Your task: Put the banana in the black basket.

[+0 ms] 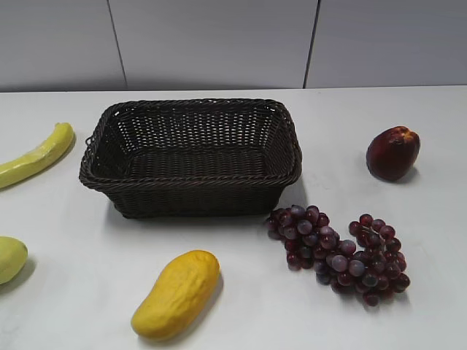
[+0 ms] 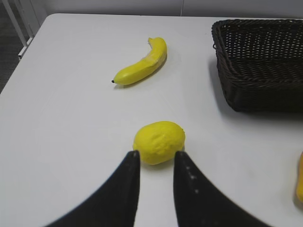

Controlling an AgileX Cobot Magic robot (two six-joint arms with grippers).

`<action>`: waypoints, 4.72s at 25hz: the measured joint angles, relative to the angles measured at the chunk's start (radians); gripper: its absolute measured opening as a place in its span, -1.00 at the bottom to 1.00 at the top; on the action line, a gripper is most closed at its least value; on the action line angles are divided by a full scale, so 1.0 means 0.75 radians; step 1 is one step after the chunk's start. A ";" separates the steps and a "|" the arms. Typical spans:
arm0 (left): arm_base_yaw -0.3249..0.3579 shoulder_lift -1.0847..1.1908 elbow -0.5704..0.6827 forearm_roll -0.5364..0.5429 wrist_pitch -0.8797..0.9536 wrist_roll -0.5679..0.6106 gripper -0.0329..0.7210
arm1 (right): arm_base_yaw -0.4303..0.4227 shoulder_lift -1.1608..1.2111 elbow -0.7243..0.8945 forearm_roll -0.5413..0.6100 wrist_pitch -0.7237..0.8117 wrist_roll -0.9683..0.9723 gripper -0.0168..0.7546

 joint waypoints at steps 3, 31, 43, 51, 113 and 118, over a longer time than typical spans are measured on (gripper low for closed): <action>0.000 0.000 0.000 0.000 0.000 0.000 -0.27 | 0.000 0.000 0.000 0.000 0.000 0.000 0.48; 0.000 0.003 -0.035 -0.023 -0.098 0.000 -0.28 | 0.000 0.000 0.000 0.000 0.000 0.000 0.48; 0.000 0.400 -0.059 -0.060 -0.624 0.000 -0.23 | 0.000 0.000 0.000 0.000 0.000 0.000 0.48; 0.000 0.799 -0.059 -0.056 -0.815 0.000 0.80 | 0.000 0.000 0.000 0.000 0.000 -0.001 0.48; -0.045 2.901 -1.276 0.044 -0.698 0.196 0.89 | 0.000 0.000 0.000 0.000 0.000 -0.001 0.48; -0.045 2.912 -1.276 0.047 -0.702 0.196 0.51 | 0.000 0.000 0.000 0.000 0.000 -0.001 0.48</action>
